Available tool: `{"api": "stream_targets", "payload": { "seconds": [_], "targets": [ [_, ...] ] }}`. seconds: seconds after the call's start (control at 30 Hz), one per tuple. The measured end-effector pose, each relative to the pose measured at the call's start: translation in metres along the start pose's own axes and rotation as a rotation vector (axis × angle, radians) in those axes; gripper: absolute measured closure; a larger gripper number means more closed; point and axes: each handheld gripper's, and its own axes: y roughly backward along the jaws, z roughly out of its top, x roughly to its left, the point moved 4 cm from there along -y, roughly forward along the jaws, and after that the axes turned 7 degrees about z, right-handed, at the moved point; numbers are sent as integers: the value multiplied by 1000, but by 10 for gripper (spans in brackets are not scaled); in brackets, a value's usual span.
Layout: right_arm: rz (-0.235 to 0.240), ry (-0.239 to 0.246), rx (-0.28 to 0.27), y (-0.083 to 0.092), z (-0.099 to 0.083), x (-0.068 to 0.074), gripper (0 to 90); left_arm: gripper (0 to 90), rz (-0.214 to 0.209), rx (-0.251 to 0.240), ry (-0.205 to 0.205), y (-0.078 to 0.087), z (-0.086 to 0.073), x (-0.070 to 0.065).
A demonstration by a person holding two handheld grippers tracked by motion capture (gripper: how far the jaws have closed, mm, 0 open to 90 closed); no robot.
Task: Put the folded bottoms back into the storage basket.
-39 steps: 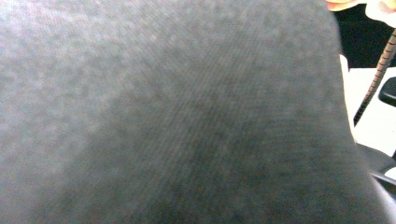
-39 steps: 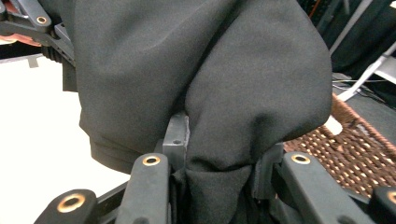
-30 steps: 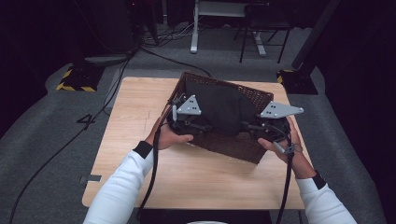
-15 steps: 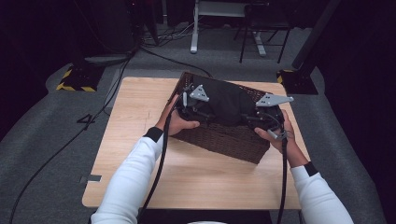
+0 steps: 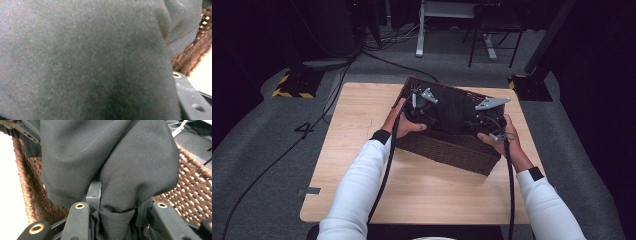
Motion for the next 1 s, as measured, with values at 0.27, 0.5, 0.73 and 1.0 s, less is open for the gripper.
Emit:
{"api": "stream_targets", "payload": {
  "seconds": [0.27,0.5,0.73,1.0],
  "targets": [
    [19,-4,86,-10,-4,3,637,504,-14,77,0,-9,-5,1],
    [33,-31,127,-12,-8,2,629,490,-49,82,29,-14,-10,0],
    [59,-42,185,-15,-13,3,616,465,-44,113,31,-17,-12,-2],
    [66,-57,237,-19,-21,3,582,423,-29,169,32,-23,-17,-4]
  ]
}}
